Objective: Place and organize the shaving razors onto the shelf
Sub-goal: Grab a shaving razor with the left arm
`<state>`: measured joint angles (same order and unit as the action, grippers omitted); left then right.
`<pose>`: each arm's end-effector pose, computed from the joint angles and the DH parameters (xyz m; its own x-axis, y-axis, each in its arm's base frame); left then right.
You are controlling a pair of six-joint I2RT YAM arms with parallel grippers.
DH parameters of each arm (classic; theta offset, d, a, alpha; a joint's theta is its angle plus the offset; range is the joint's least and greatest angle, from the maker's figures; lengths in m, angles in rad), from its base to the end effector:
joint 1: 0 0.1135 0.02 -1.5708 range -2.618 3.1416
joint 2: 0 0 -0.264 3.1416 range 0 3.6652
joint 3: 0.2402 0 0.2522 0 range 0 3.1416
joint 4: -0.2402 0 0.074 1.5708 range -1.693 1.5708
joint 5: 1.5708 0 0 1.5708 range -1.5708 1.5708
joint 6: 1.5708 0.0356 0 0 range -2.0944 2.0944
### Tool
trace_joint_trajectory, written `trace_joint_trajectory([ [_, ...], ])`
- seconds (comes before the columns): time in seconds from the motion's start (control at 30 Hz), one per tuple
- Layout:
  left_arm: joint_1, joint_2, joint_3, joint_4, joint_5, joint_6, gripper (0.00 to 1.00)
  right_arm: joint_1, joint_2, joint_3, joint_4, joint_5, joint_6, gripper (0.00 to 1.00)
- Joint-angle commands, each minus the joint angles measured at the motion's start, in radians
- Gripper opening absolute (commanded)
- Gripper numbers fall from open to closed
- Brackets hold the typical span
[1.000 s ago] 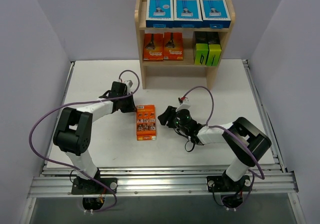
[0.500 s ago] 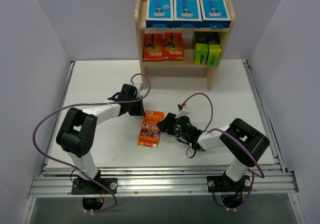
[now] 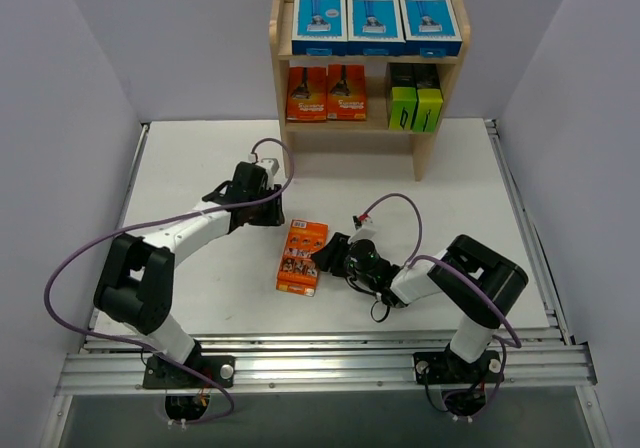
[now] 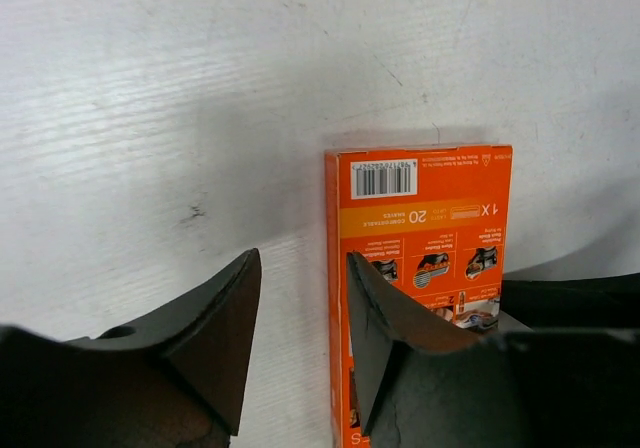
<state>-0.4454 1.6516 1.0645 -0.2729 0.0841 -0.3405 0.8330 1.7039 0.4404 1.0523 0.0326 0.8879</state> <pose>0.3145 -0.1534 0.2079 -0.8045 0.0153 -0.5937 0.2229 0.9344 -0.2779 0.1983 0.2164 0.1369 -0.6461 0.4420 -0.6223 -0.3438 0.5595 0.7542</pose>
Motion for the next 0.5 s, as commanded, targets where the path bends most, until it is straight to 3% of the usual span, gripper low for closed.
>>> trace_joint_trajectory([
  [0.0, 0.001, -0.055, 0.025, -0.048, -0.122, 0.038, 0.47, 0.011, -0.013, -0.006, 0.034, 0.039, 0.006, 0.42],
  [0.07, -0.001, -0.041, 0.034, -0.08, -0.127, 0.037, 0.38, 0.014, -0.024, -0.006, 0.034, 0.041, 0.009, 0.42],
  [0.1, -0.001, -0.02, 0.04, -0.094, -0.127, 0.038, 0.24, 0.015, -0.026, -0.005, 0.032, 0.041, 0.009, 0.42],
  [0.17, -0.003, 0.005, 0.06, -0.13, -0.127, 0.041, 0.17, 0.018, -0.035, -0.002, 0.025, 0.041, 0.009, 0.42],
  [0.47, -0.11, 0.126, 0.107, -0.218, -0.191, 0.09, 0.12, 0.035, -0.072, 0.009, 0.006, 0.056, 0.016, 0.42],
])
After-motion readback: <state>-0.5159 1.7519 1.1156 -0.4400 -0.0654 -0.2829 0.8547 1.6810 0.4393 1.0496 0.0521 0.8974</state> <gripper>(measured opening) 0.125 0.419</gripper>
